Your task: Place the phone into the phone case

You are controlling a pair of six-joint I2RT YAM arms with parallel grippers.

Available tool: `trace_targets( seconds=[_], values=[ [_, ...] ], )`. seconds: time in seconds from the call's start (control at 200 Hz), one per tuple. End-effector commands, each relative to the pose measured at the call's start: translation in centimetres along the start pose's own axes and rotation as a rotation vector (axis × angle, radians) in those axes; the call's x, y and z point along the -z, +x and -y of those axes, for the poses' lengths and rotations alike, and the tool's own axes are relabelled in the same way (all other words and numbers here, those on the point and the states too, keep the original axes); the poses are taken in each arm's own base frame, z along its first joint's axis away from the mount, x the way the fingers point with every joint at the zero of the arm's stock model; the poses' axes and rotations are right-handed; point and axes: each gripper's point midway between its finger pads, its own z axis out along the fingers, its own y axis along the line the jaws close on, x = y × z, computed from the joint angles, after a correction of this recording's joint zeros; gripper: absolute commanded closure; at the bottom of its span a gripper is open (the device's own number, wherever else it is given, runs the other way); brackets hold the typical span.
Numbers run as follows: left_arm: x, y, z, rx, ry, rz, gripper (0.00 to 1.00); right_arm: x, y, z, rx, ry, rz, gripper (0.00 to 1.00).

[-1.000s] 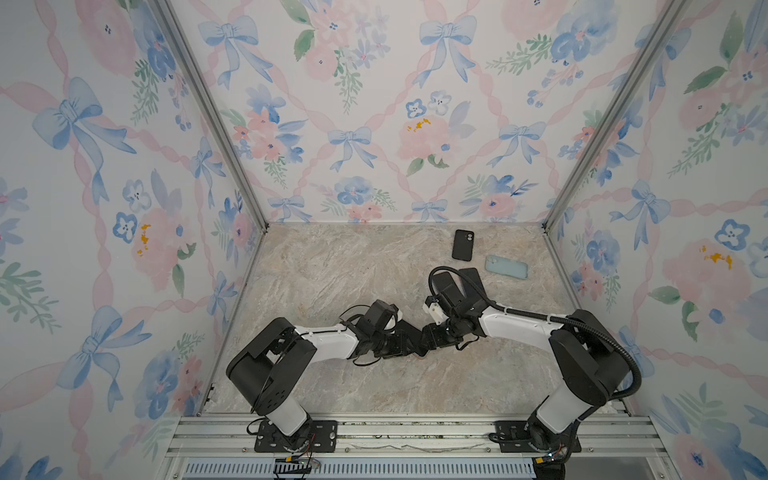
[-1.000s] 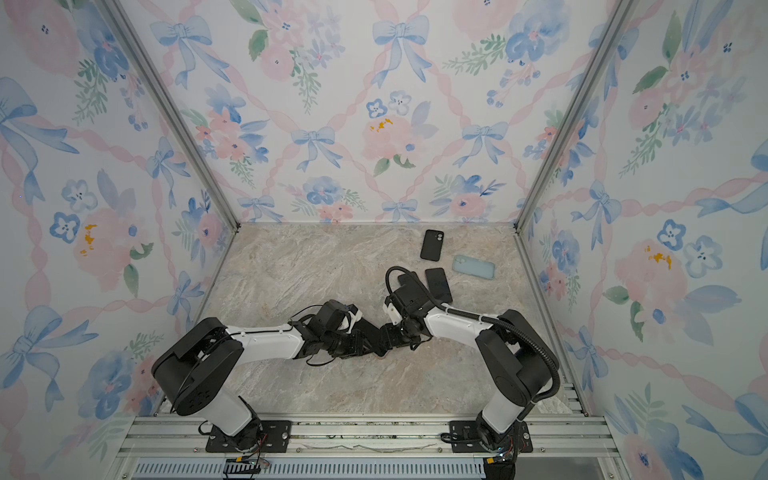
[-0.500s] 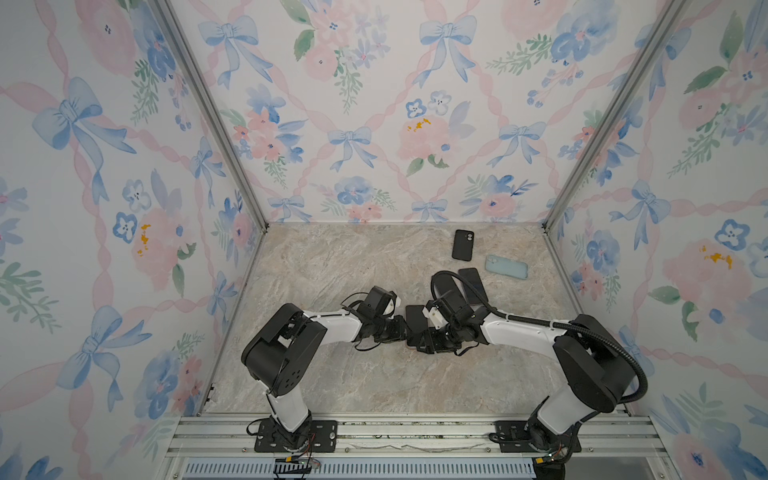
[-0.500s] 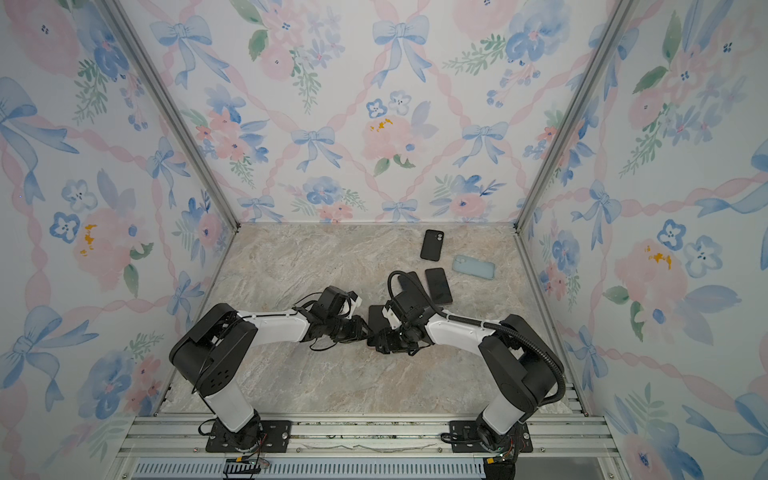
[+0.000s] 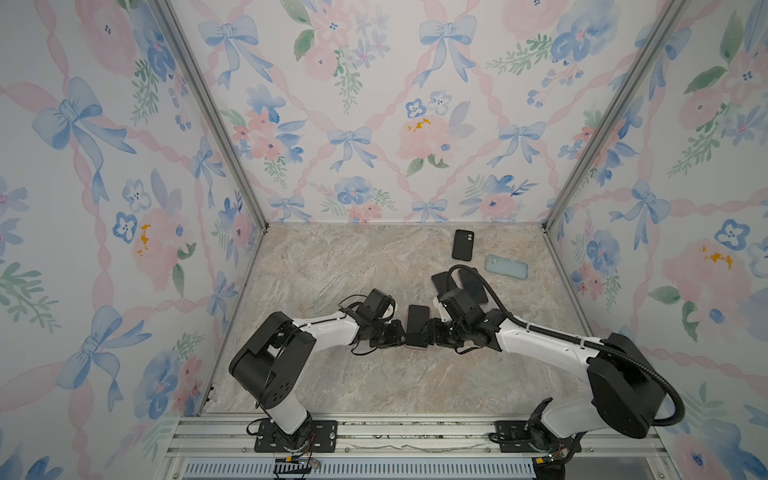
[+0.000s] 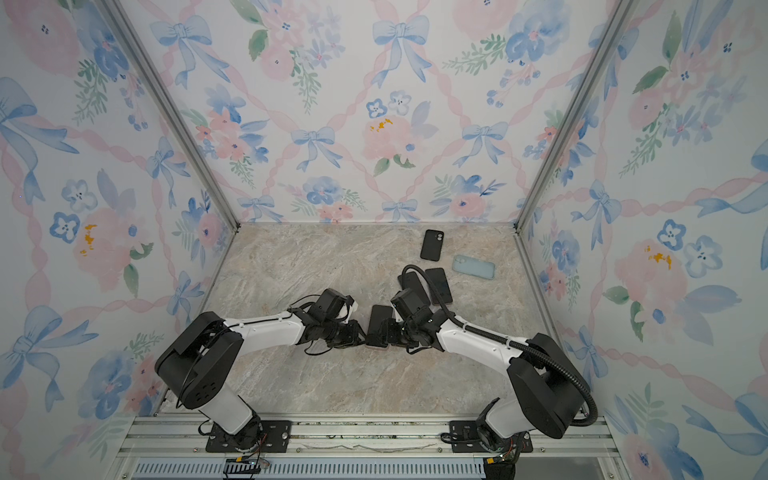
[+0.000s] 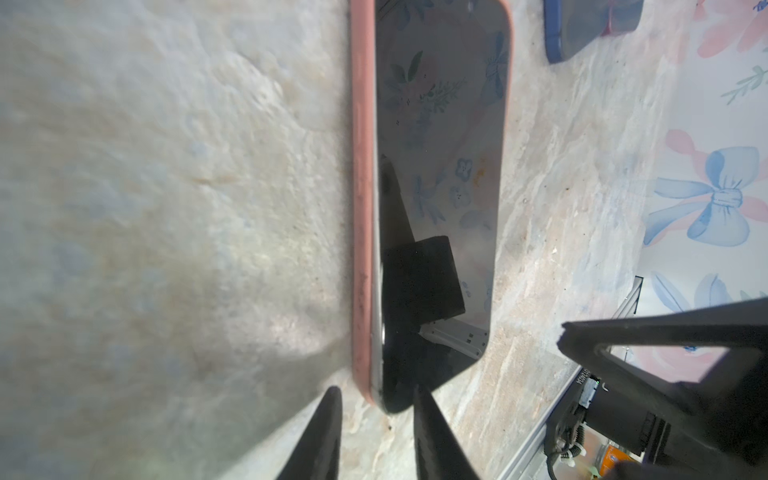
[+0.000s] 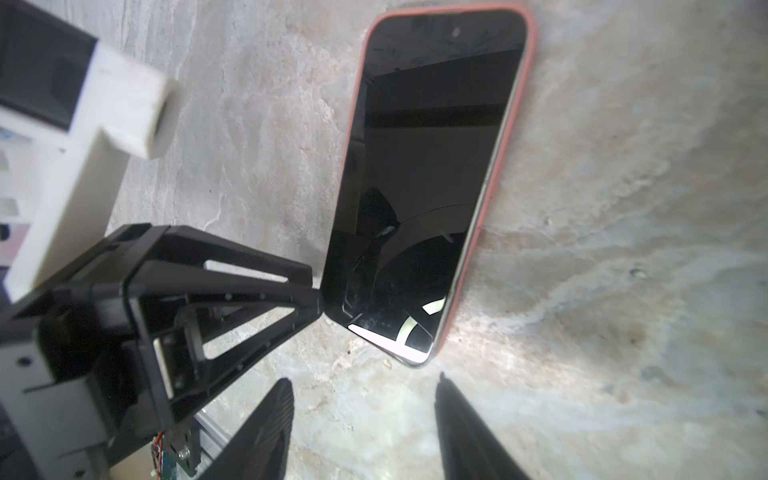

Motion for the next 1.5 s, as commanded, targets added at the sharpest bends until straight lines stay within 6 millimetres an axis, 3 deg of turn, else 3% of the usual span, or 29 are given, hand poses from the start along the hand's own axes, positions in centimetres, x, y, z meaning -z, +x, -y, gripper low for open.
trace_targets(
  seconds=[0.0, 0.765, 1.17, 1.495],
  values=[
    [0.4, 0.8, 0.2, 0.04, -0.034, -0.017, 0.69, -1.0, 0.3, 1.1, -0.1, 0.042, 0.012, 0.43],
    [-1.1, 0.9, 0.0, 0.077, -0.089, -0.029, 0.83, -3.6, 0.8, 2.6, -0.127, 0.04, -0.025, 0.43],
    [-2.1, 1.0, -0.9, 0.066, -0.121, -0.045, 0.94, -5.0, 1.5, 2.4, -0.121, 0.025, -0.049, 0.45],
    [-2.5, 1.2, -1.3, 0.064, -0.134, -0.058, 0.96, -5.9, 2.0, 2.4, -0.121, 0.024, -0.064, 0.47]
  ],
)
